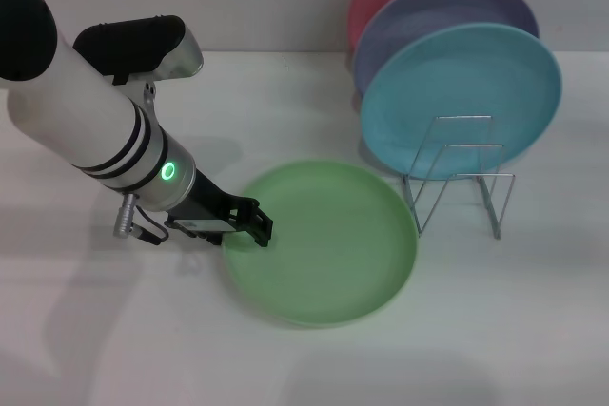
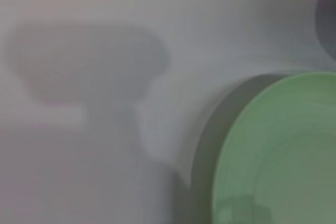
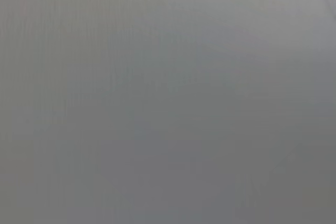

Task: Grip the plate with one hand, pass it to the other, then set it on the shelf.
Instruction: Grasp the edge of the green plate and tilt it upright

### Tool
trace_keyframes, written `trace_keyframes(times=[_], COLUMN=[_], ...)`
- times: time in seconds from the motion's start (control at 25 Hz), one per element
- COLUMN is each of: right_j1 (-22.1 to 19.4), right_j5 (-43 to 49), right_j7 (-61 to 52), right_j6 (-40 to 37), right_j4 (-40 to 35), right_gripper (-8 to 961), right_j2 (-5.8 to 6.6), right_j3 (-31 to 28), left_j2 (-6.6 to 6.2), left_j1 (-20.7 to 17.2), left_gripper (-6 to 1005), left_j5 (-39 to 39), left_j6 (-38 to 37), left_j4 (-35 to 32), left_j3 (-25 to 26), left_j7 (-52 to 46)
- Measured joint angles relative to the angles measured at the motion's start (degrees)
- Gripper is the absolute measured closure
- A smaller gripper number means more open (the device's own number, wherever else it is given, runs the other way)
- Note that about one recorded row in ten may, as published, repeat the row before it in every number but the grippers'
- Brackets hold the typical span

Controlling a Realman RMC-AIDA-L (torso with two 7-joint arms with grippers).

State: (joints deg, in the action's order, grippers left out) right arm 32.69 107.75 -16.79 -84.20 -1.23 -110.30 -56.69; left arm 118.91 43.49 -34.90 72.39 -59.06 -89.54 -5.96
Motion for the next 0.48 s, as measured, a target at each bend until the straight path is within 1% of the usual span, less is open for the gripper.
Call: trace_keyframes(times=[0.28,0.48], right_j1=[0.0,0.01], right_j5=[0.0,0.0], right_j7=[0.0,0.0], right_j6=[0.0,0.0], right_j4=[0.0,0.0], right_gripper=[223,223], right_j2=[0.04,0.12], right_j3=[0.0,0.0], left_j2=[0.0,0.0], left_j1=[0.01,0.01], left_gripper=[373,401], left_j5=[0.0,0.06], left_j6=[-0.48,-0.67], left_j4=[0.0,0.0], left_j3=[-0.99,-1.34], left_j7=[0.06,0.07])
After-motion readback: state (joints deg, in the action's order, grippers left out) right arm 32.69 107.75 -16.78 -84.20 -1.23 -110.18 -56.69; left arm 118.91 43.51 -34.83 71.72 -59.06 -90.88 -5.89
